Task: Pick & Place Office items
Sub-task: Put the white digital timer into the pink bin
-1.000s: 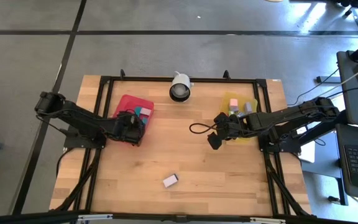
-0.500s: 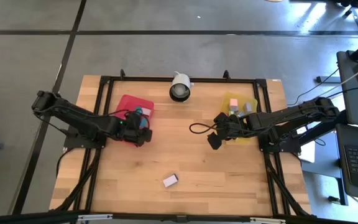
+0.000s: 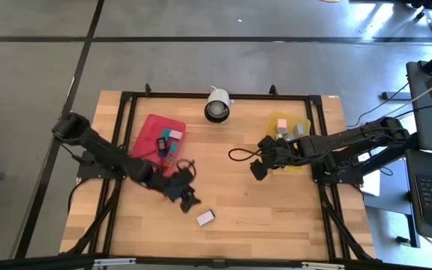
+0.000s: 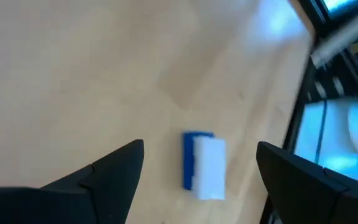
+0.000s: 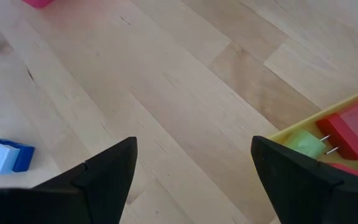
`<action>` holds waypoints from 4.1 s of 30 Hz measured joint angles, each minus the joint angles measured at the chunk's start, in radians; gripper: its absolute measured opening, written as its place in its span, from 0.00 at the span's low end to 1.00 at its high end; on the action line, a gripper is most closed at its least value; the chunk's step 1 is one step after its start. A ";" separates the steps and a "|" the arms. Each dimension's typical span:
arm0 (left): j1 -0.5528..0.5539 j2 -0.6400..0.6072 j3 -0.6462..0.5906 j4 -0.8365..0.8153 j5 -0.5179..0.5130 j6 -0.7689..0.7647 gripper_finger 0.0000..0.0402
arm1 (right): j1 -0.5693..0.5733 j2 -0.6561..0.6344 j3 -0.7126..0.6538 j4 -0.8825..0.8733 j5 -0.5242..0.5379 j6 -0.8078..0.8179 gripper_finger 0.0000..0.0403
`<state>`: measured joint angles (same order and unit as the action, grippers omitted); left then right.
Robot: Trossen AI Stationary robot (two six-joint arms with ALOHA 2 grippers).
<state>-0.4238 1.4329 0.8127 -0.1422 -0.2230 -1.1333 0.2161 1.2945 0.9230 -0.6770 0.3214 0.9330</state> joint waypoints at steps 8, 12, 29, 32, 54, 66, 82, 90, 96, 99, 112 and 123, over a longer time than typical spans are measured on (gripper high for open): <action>-0.150 0.247 0.000 0.361 -0.086 0.334 0.77 | 0.000 0.000 0.000 0.005 0.000 0.000 0.79; -0.214 0.318 0.000 0.455 -0.218 0.448 0.77 | 0.000 0.000 0.000 0.004 0.001 0.000 0.79; -0.264 0.392 0.000 0.435 -0.307 0.547 0.77 | 0.000 0.000 0.000 0.005 0.003 0.000 0.79; -0.264 0.392 0.000 0.433 -0.304 0.560 0.77 | 0.000 0.000 0.000 0.005 0.003 0.000 0.79; -0.264 0.392 0.000 0.467 -0.334 0.523 0.77 | 0.000 0.000 0.000 0.005 0.002 0.000 0.79; -0.264 0.451 0.000 0.502 -0.309 0.565 0.77 | 0.000 0.000 0.000 0.009 0.001 0.000 0.79; -0.261 0.456 0.000 0.513 -0.309 0.597 0.77 | 0.000 0.000 0.000 0.012 0.000 0.000 0.79; -0.261 0.504 0.000 0.554 -0.306 0.598 0.77 | 0.000 0.000 0.000 0.012 0.000 0.000 0.79; -0.261 0.504 0.000 0.592 -0.336 0.630 0.77 | 0.000 0.000 0.000 0.012 0.001 0.000 0.79; -0.259 0.503 0.000 0.595 -0.336 0.649 0.77 | 0.000 0.000 0.000 0.012 0.001 0.000 0.79; -0.259 0.503 0.000 0.587 -0.380 0.642 0.76 | 0.000 0.000 0.000 0.012 0.002 0.000 0.79; -0.259 0.503 0.000 0.579 -0.380 0.637 0.61 | 0.000 0.000 0.000 0.012 0.002 0.000 0.79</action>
<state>-0.6827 1.9358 0.8127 0.4371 -0.6034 -0.4961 0.2161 1.2945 0.9230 -0.6651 0.3237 0.9333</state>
